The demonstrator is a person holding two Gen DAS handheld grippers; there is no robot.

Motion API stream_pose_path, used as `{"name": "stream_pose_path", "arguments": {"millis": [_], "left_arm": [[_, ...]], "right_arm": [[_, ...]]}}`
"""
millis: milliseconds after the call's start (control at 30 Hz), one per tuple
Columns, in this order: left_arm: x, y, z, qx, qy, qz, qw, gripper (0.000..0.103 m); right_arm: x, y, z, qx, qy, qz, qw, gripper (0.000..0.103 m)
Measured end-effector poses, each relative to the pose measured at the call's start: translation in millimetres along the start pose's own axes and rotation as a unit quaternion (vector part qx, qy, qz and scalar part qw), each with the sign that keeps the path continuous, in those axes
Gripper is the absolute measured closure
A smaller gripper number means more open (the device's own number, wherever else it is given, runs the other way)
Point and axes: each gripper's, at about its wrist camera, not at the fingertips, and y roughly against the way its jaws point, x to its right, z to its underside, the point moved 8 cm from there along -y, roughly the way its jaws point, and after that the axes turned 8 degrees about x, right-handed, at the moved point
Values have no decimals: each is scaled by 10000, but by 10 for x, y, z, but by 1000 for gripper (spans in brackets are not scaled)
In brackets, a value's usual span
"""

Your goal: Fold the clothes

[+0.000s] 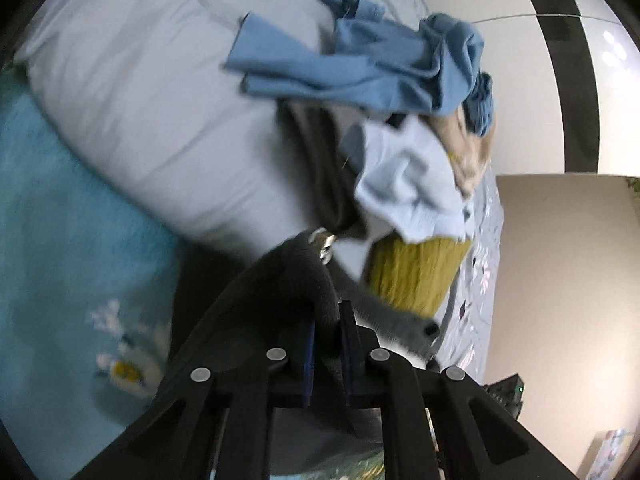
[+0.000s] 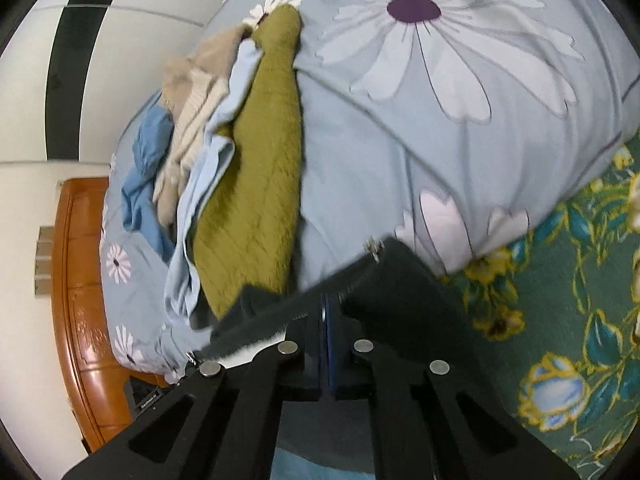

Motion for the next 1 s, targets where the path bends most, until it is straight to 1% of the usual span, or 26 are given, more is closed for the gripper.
{"name": "stream_pose_path", "arguments": {"millis": [67,200,267,333,367,433,467,500,533,567,633,667,700,733,800,833,900,967,1000], "left_arm": [[-48,-54,-78,60,34,-126,9999,92],[-341,-200,-165,26,402,-480,9980,92],[-389,-232,-158,-35,420,-461,9980,92],[-344,-217,-122,-108,363,-310,9988,90],[-292,-183,-93,-133,299,-173,9993,86],[-216,-92,-50,-121,168,-33,9998,71],[-196,-3,-26,-42,88,-13,10000,56],[-182,98,-1,62,7,-2,10000,48],[-167,199,23,167,-75,9,9998,45],[-199,340,72,320,-190,-94,9993,39],[-344,549,178,562,-312,-426,9970,36],[-481,644,263,641,-270,-605,9957,36],[-645,724,355,686,-150,-743,9948,35],[-853,770,486,668,97,-865,9940,35],[-1297,845,775,576,713,-1079,9899,35],[-1384,836,863,549,974,-1106,9876,35],[-1592,816,1093,543,1552,-959,9817,34],[-1710,746,1253,520,1834,-833,9781,33],[-1723,703,1298,509,1878,-787,9777,32]], "right_arm": [[7,-42,-77,47,-18,71,10000,102],[87,-63,-86,86,-48,198,9998,102],[131,-23,-47,106,-20,204,9997,102],[210,58,3,120,-1,154,9998,102],[255,106,34,128,2,130,9998,101],[340,211,110,207,18,179,9996,101],[384,270,153,253,13,188,9995,101],[433,346,210,320,-34,146,9994,101],[485,423,270,388,-80,116,9991,101],[547,501,343,464,-121,137,9988,99],[725,649,520,628,-239,271,9974,80],[833,713,623,687,-342,342,9965,60],[965,751,758,674,-527,380,9956,57],[1090,768,890,650,-723,404,9944,56],[1330,795,1150,604,-1114,448,9909,51],[1420,781,1267,594,-1304,451,9886,49],[1541,720,1472,595,-1684,379,9832,49],[1603,645,1576,616,-1963,239,9783,49],[1605,598,1590,639,-2058,174,9763,49]]}}
